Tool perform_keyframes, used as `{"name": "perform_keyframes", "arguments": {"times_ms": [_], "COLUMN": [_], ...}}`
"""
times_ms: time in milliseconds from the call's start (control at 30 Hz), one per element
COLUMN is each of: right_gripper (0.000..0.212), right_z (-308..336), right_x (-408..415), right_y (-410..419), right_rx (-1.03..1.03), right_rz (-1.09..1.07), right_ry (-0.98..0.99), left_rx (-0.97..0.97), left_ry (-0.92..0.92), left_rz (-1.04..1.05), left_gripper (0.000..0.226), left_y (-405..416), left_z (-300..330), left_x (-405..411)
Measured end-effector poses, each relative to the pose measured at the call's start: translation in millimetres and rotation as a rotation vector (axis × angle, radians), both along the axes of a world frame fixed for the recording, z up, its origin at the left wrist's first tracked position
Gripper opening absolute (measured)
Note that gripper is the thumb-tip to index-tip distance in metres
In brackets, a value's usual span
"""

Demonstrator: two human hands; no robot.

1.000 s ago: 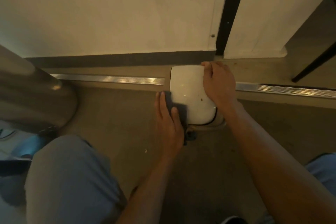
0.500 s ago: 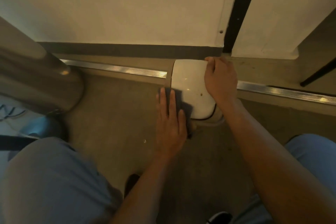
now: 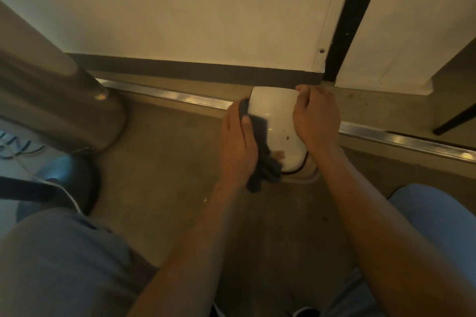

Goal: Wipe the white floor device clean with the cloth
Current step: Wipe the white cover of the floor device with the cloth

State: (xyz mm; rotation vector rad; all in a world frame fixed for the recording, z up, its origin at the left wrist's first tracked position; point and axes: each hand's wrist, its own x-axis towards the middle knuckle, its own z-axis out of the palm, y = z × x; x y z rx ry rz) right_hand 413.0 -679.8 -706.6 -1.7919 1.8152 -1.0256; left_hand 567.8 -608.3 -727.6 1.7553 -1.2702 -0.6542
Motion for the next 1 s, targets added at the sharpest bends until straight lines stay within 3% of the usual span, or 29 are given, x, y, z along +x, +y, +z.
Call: {"name": "perform_keyframes", "arguments": {"times_ms": [133,267,333,433,633,733,867,1000], "right_gripper": [0.032,0.033,0.033,0.033,0.033,0.034,0.033,0.033], "right_z": [-2.4,-2.8,-3.5,-5.2,-5.3,-3.4,-3.2,-4.3], "right_x": [-0.9,-1.9,-1.6,-0.8,-0.5,-0.2,-1.0,-1.4], "right_y": [-0.8,-0.6,-1.4,-3.0,-3.8,-2.4,-2.2,-4.0], "right_rx": [-0.016,-0.012,0.004,0.007,-0.030,-0.013,-0.003,0.001], "right_rz": [0.001,-0.002,0.006,-0.009,-0.001,0.005,0.007,0.014], "right_ry": [0.003,0.009,-0.001,0.002,-0.018,-0.010,-0.007,-0.010], "left_rx": [-0.095,-0.012,0.018,-0.089,-0.169,-0.227,-0.246,-0.261], "left_ry": [-0.088,0.002,-0.095,-0.247,-0.527,-0.642,-0.692,-0.716], "left_rz": [-0.004,-0.007,-0.016,-0.019,-0.176,-0.153,-0.075,-0.256], "left_gripper": [0.048,0.032,0.033,0.030,0.052,0.045,0.036,0.048], "left_y": [42.1,-15.6,-49.8,-60.2,45.3,54.9,18.6,44.3], "left_z": [-21.3,16.9,33.9,36.4,-18.7,-36.3,-12.0,-23.3], "left_x": [-3.5,1.4,2.8,-10.1,-21.4,-3.1,-2.9,-23.9]}}
